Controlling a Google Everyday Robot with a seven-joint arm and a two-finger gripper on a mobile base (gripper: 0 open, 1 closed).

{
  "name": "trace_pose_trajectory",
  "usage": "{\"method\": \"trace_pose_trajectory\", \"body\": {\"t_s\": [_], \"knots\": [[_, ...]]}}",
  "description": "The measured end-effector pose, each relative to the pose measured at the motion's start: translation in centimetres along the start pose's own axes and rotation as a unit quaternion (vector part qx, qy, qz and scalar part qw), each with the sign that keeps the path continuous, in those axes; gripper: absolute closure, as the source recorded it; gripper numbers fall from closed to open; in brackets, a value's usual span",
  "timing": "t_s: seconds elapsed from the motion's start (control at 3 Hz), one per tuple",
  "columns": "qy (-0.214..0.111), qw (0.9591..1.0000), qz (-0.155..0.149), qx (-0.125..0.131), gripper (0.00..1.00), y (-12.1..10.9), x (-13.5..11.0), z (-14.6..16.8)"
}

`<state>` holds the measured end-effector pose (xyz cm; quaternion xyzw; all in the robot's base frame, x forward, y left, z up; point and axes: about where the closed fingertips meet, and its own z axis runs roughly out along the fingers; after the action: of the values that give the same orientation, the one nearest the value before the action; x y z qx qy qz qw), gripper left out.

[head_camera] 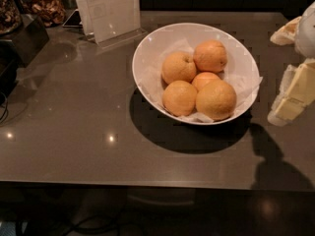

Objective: Pick orange from white bowl

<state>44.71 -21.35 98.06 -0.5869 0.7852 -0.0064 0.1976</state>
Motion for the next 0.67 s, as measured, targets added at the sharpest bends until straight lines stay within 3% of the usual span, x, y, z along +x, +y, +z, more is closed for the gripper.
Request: {"method": "trace_pose_trajectory", "body": {"t_s": [0.33,0.67], "knots": [[-0.078,0.9965,0.031,-0.006,0.00,-1.49,-1.65,0.74],[-0.092,0.9952,0.032,-0.014,0.00,-1.26,-2.40,0.83]]}}
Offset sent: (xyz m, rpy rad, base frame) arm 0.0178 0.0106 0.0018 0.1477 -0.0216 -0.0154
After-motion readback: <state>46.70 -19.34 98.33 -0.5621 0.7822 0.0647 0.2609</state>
